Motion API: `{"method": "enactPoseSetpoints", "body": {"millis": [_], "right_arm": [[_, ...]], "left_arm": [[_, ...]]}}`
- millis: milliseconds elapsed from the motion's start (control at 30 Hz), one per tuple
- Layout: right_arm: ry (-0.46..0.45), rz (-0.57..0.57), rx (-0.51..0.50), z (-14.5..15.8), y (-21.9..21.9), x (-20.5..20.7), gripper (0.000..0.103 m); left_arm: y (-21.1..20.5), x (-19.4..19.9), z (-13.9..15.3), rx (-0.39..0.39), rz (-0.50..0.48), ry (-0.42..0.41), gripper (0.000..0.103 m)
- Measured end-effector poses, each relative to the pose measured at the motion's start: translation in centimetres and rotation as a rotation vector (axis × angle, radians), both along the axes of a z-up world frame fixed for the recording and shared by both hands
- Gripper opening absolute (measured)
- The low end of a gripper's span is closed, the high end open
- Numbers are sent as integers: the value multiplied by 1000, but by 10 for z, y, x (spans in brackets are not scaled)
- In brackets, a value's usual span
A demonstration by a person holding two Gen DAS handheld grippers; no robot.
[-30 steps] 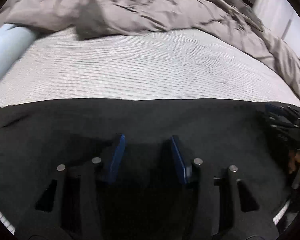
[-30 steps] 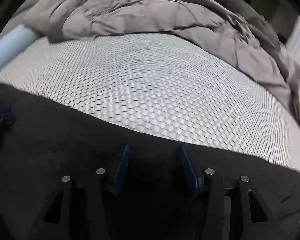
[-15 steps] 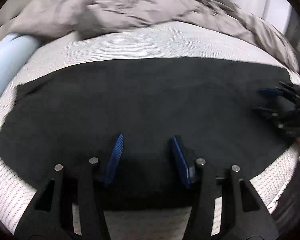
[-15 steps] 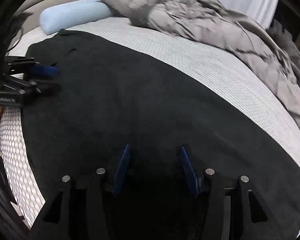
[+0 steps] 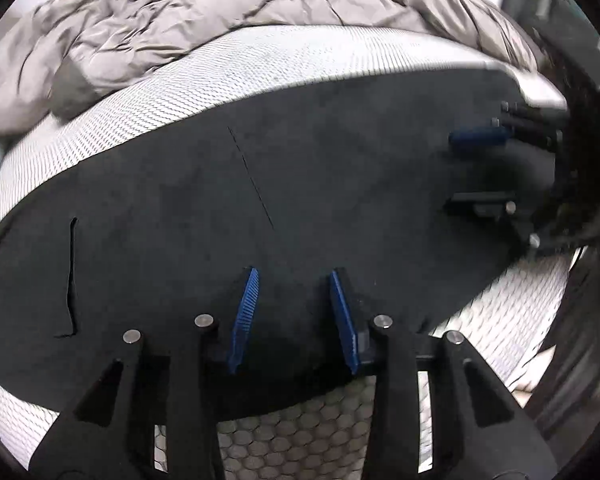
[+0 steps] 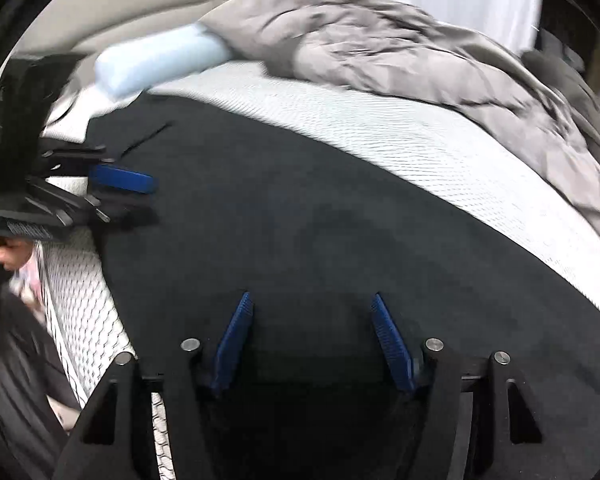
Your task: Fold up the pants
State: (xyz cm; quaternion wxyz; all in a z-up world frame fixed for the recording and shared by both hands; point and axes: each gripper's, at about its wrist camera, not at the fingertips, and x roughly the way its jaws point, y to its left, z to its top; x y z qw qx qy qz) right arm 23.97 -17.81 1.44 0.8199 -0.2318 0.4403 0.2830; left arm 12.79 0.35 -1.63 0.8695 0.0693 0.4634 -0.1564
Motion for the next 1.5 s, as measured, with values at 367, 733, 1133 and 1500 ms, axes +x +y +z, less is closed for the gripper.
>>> {"method": "enactPoseSetpoints", "body": {"millis": [367,733,1133,1500], "right_arm": [[-21,-224,-80,5,-105,-9,65],[-61,-96,-61,-4,-46,-23,65],[-32,-170,-17,1,-71,-20,67],[-30,-169,-17,-1,-61,-17,67]], "left_arm": [[92,-8,21,-138,288,-57,38],[51,72,2,-16,366,34,30],[155,1,2,22,528,1,31],[166,13,18,-19,540,-91,28]]}}
